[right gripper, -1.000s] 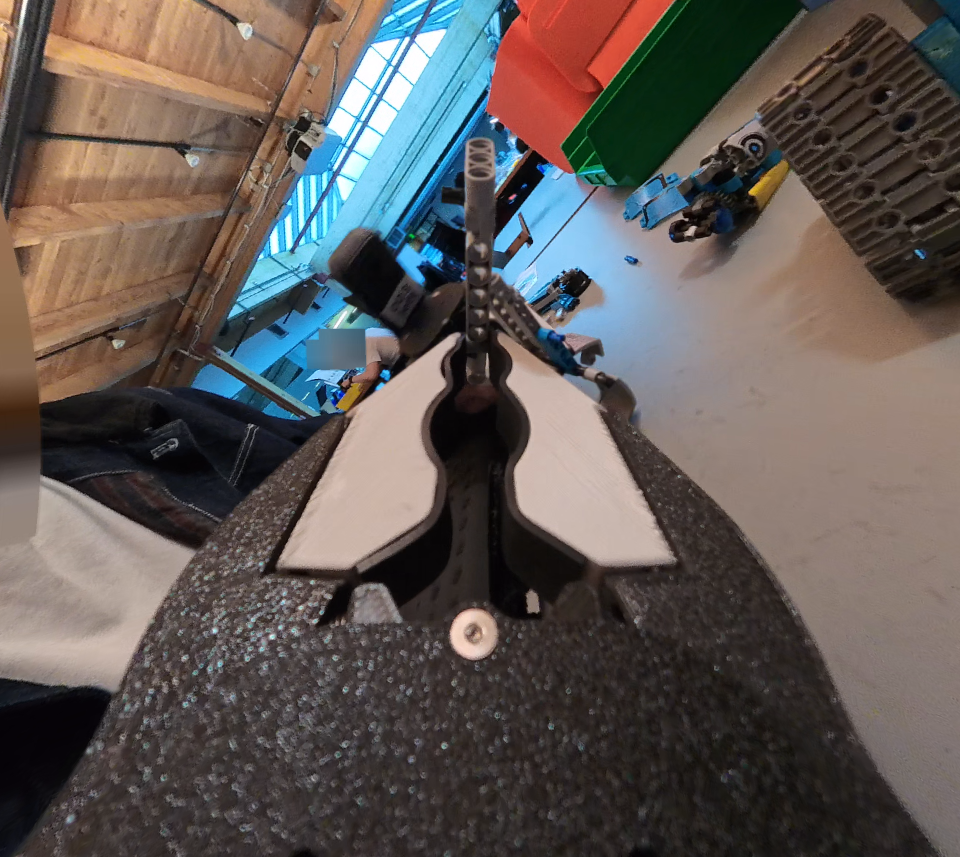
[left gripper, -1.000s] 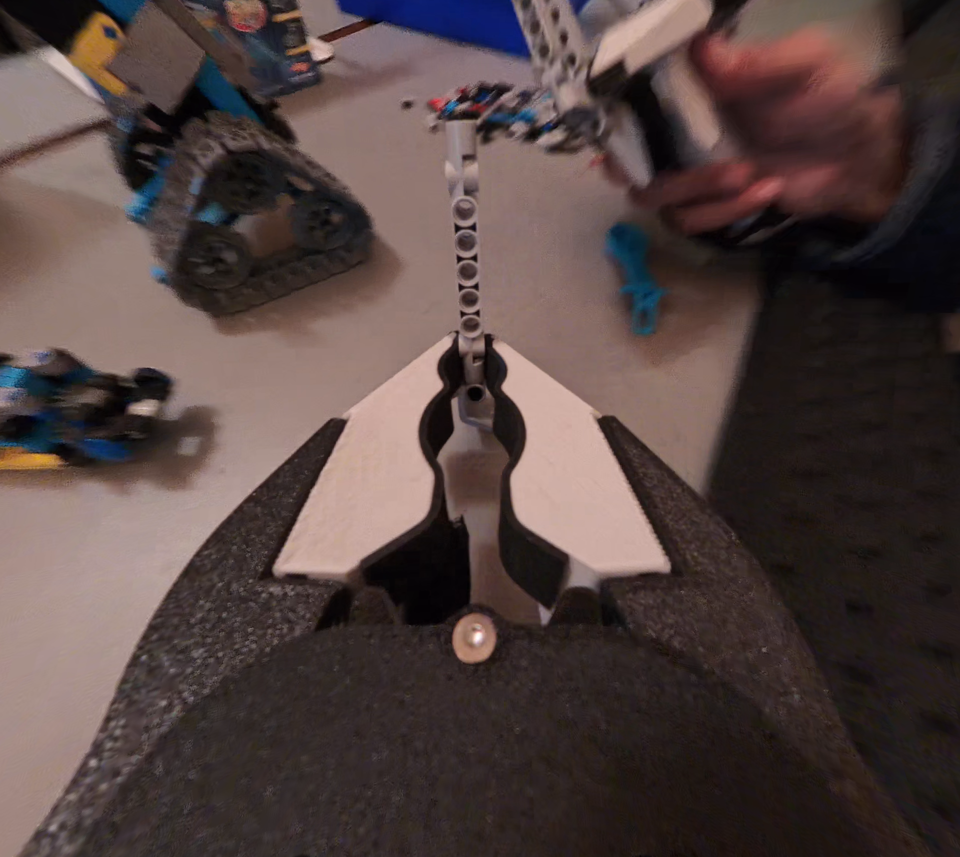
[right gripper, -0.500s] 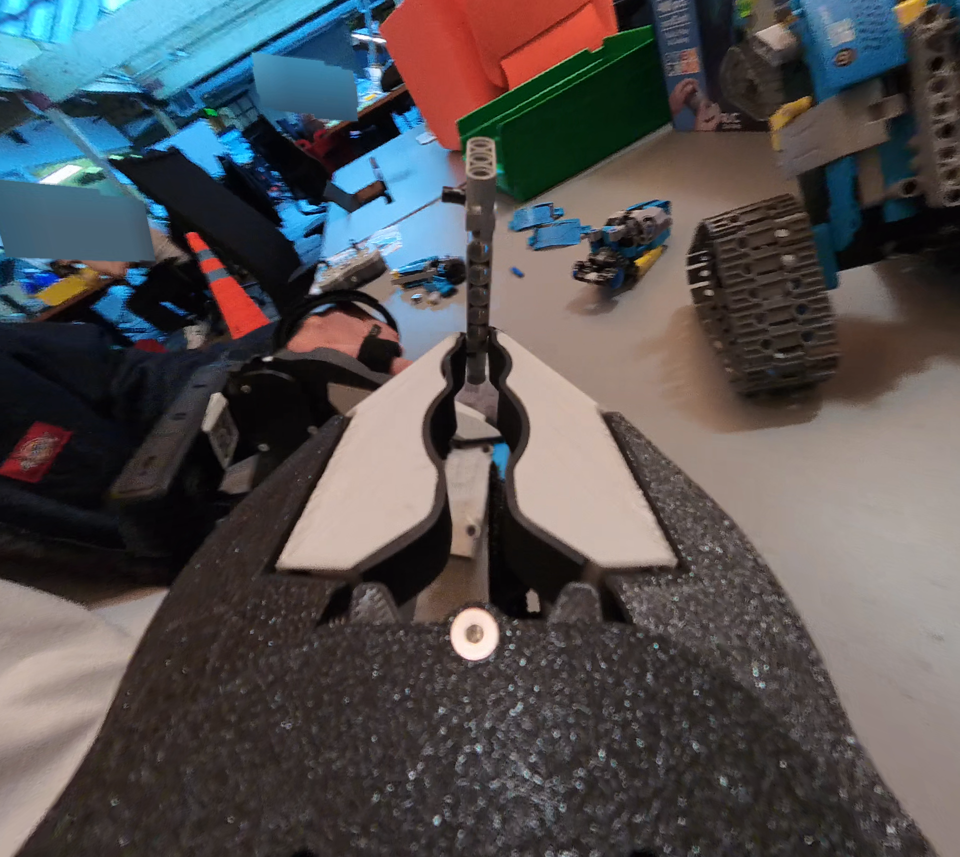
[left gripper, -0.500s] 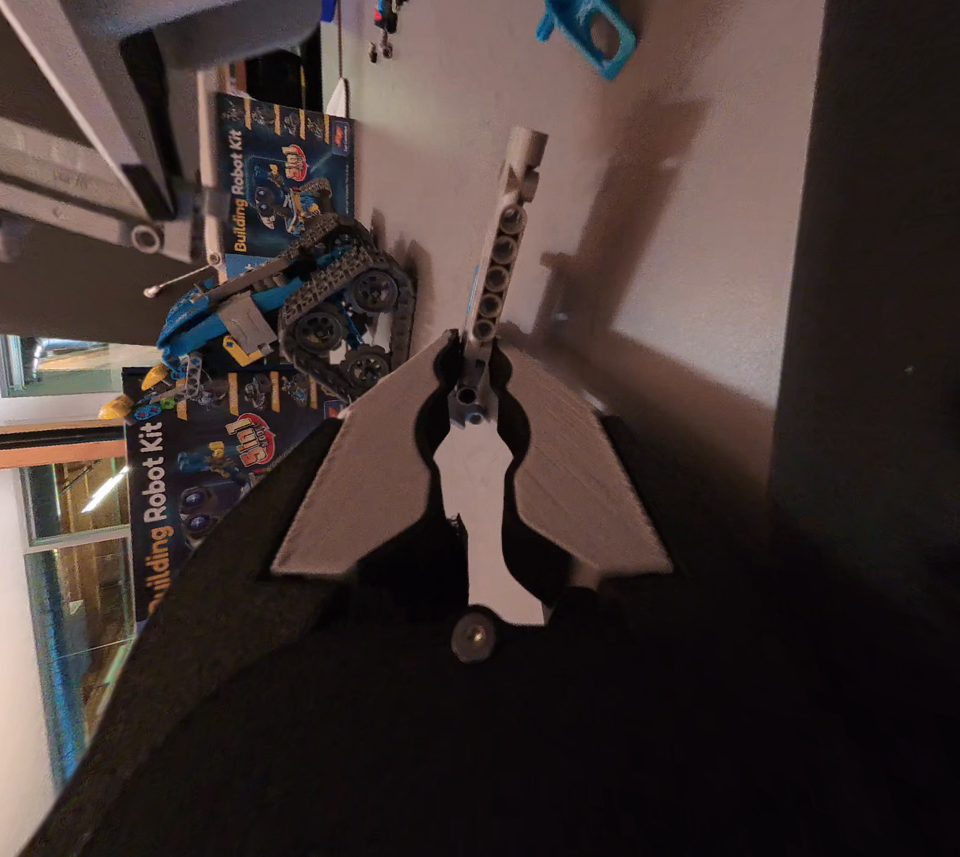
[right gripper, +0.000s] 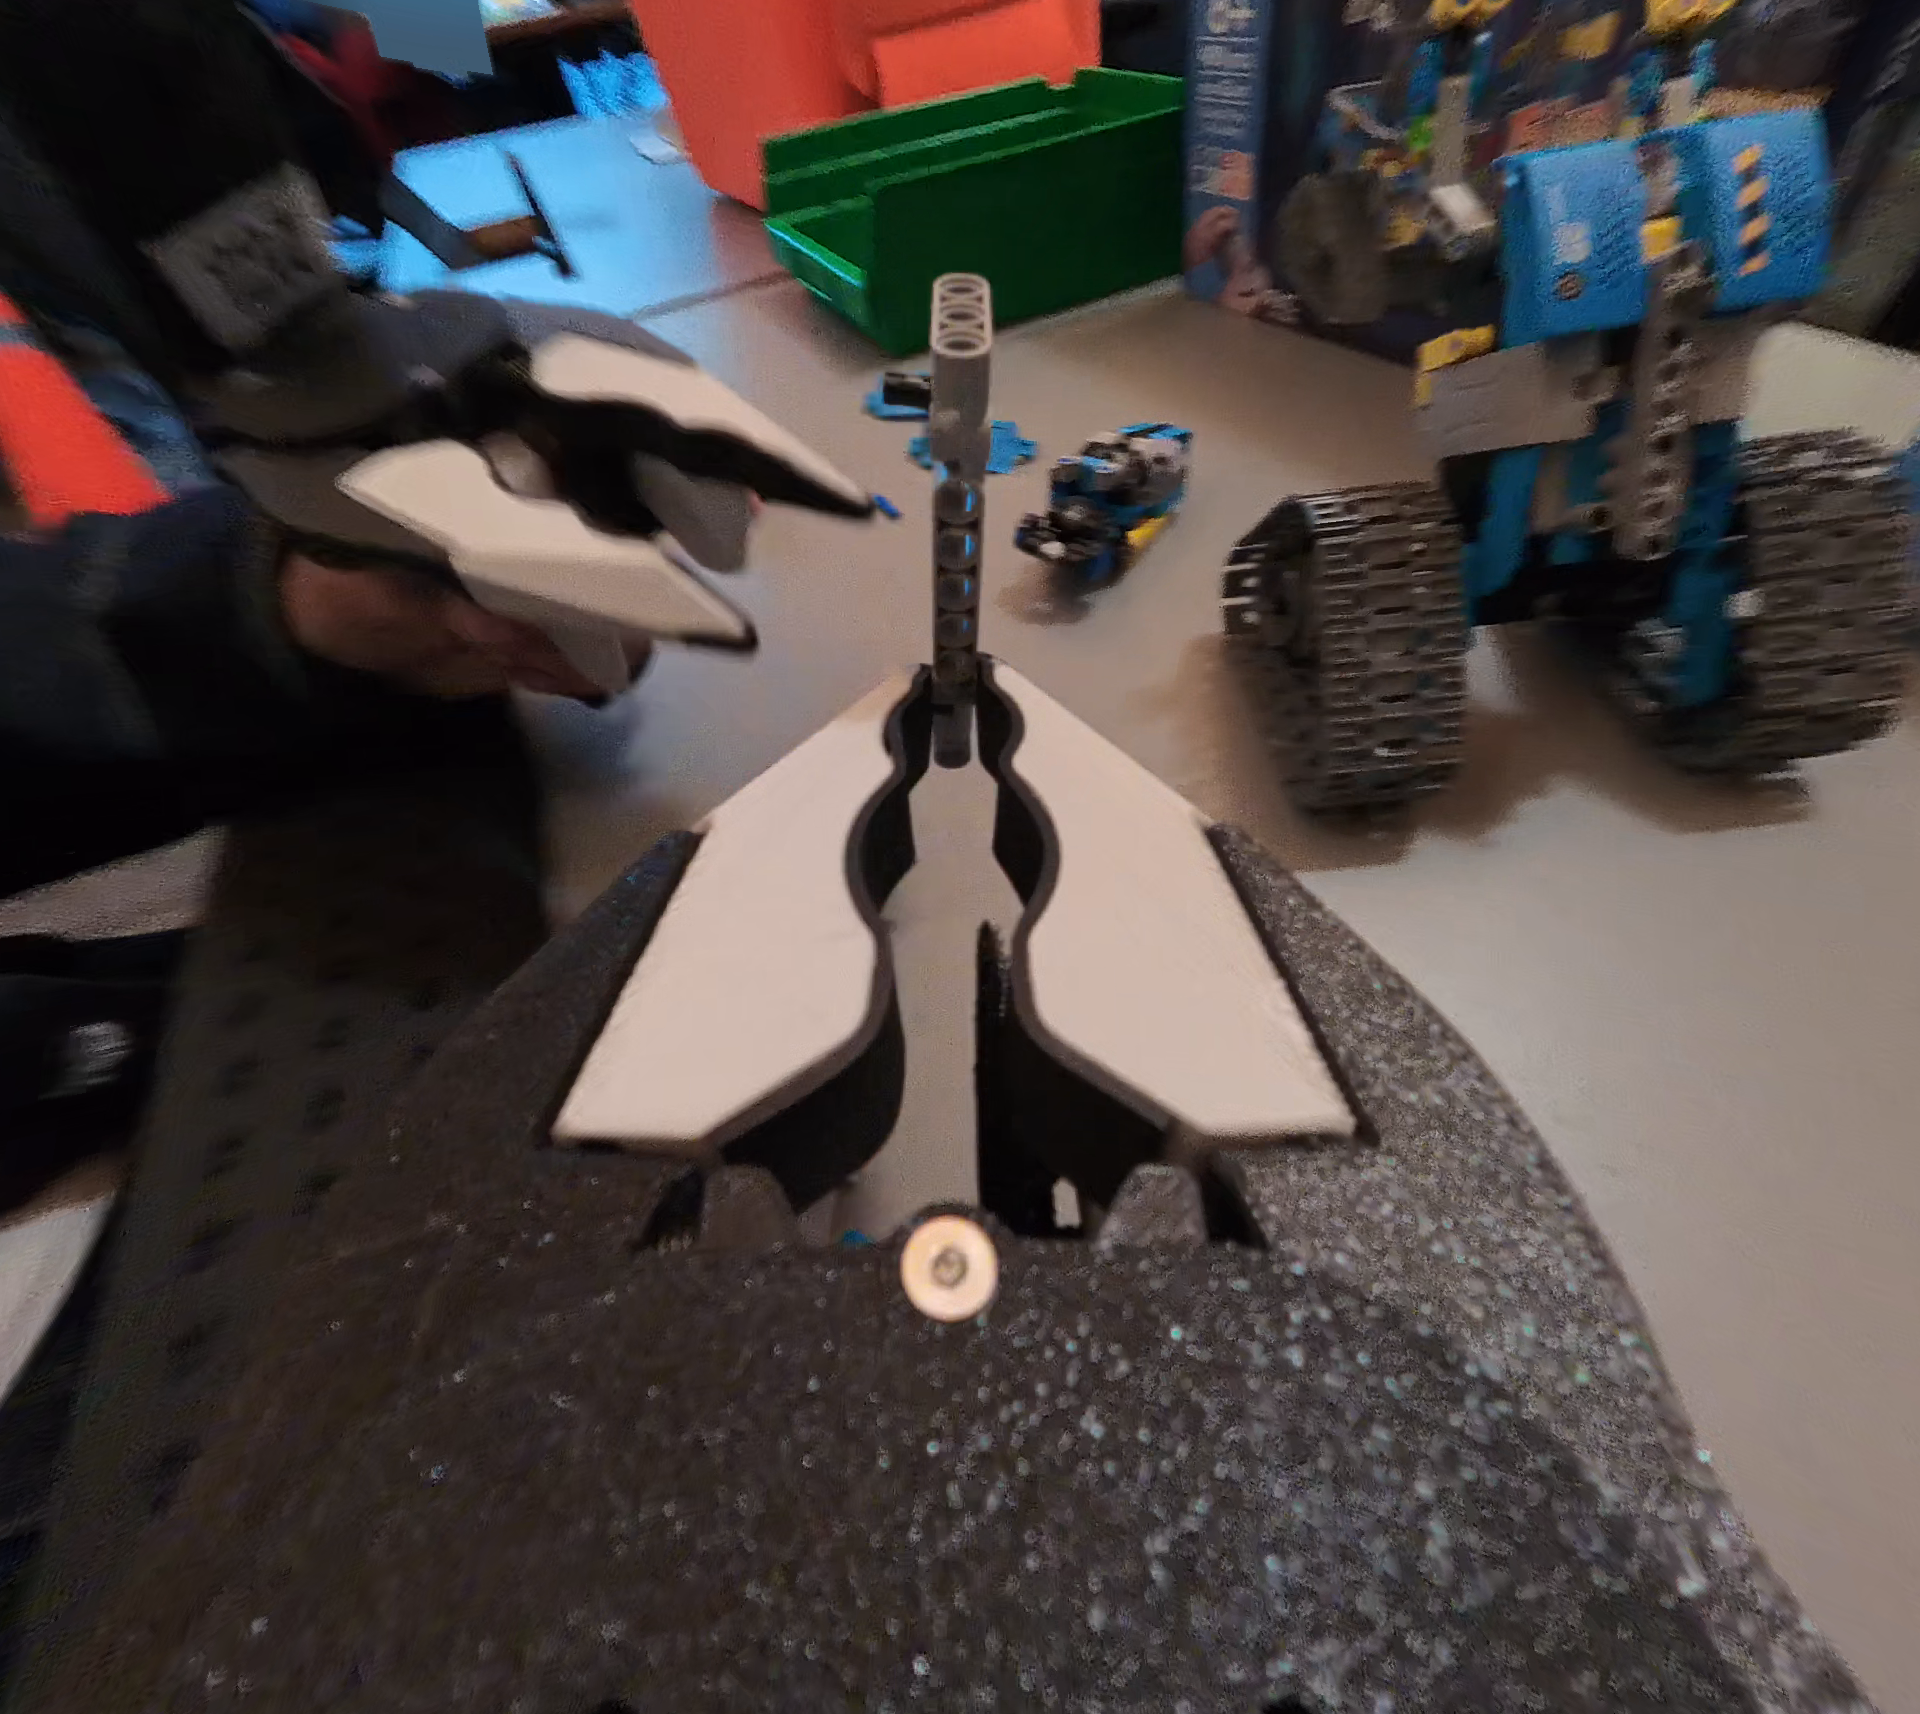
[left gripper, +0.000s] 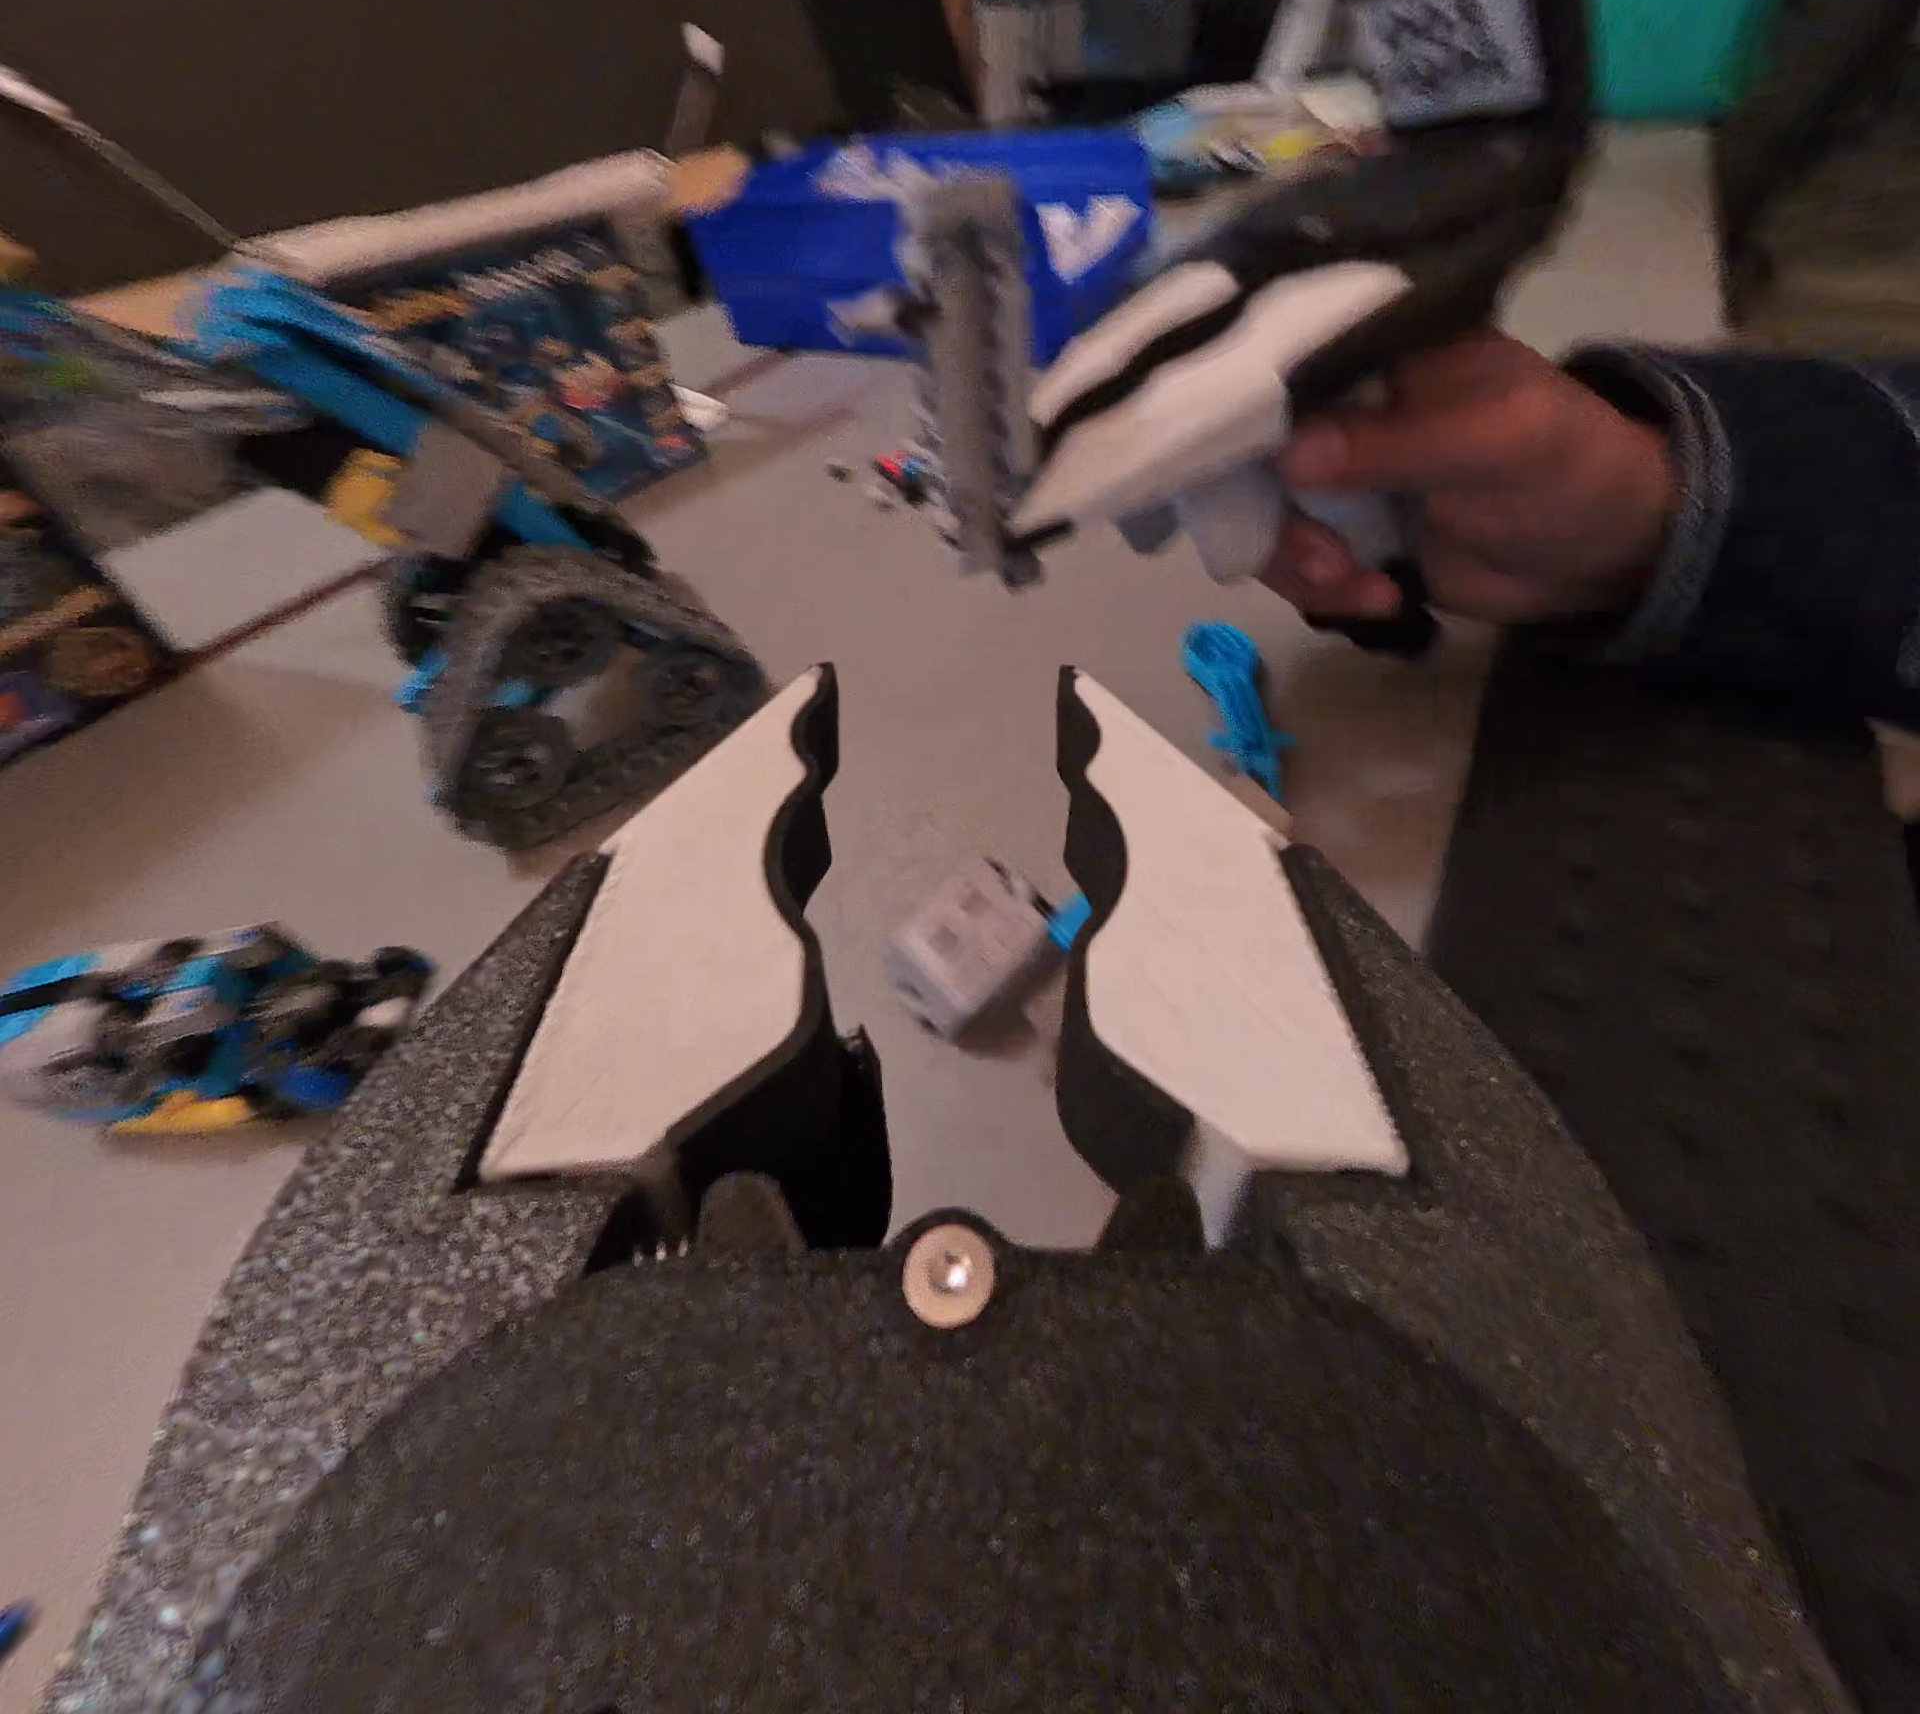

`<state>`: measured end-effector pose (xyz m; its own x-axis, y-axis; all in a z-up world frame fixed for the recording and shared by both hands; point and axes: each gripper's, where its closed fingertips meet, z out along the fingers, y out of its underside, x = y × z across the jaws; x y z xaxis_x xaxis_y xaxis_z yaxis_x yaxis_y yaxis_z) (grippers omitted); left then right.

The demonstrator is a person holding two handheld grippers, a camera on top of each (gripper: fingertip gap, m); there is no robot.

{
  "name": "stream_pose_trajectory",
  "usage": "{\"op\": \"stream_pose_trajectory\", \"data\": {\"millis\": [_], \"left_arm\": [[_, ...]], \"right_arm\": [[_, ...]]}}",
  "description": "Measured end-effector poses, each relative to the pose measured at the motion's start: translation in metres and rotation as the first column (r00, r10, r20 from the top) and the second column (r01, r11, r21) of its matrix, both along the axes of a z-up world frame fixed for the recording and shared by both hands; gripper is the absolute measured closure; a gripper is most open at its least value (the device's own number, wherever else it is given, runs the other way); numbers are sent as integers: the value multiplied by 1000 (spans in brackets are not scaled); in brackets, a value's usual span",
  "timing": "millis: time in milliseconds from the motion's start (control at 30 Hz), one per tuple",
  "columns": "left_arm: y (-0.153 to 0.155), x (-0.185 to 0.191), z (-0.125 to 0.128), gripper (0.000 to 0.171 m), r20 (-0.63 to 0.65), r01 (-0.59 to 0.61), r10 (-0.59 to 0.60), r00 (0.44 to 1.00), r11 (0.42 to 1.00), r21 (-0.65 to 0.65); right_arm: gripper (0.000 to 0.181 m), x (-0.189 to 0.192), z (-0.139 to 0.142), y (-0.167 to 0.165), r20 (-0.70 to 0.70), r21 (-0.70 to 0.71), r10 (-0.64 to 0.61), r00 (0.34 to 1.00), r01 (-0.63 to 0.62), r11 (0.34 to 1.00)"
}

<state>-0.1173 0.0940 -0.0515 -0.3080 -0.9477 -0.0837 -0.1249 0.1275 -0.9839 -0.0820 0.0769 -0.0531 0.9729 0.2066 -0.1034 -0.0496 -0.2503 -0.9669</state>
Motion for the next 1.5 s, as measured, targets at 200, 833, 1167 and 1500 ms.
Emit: {"op": "stream_pose_trajectory", "data": {"millis": [200, 833, 1167, 1500], "left_arm": [[10, -2, 36, 144, 193, -241, 241, 951, 970, -22], [14, 2, 29, 169, 173, -285, 279, 945, 958, 13], [0, 8, 17, 170, 157, -284, 253, 955, 932, 227], [5, 8, 17, 171, 152, -327, 296, 943, 912, 249]], "right_arm": [[175, 2, -2, 12, 252, -2, -218, 943, 226, 974], [169, -29, -11, 23, 278, -17, -148, 949, 159, 987], [175, -28, 12, 19, 233, 103, -154, 960, 133, 986], [176, -23, 11, 23, 195, 61, -243, 950, 235, 970]]}}
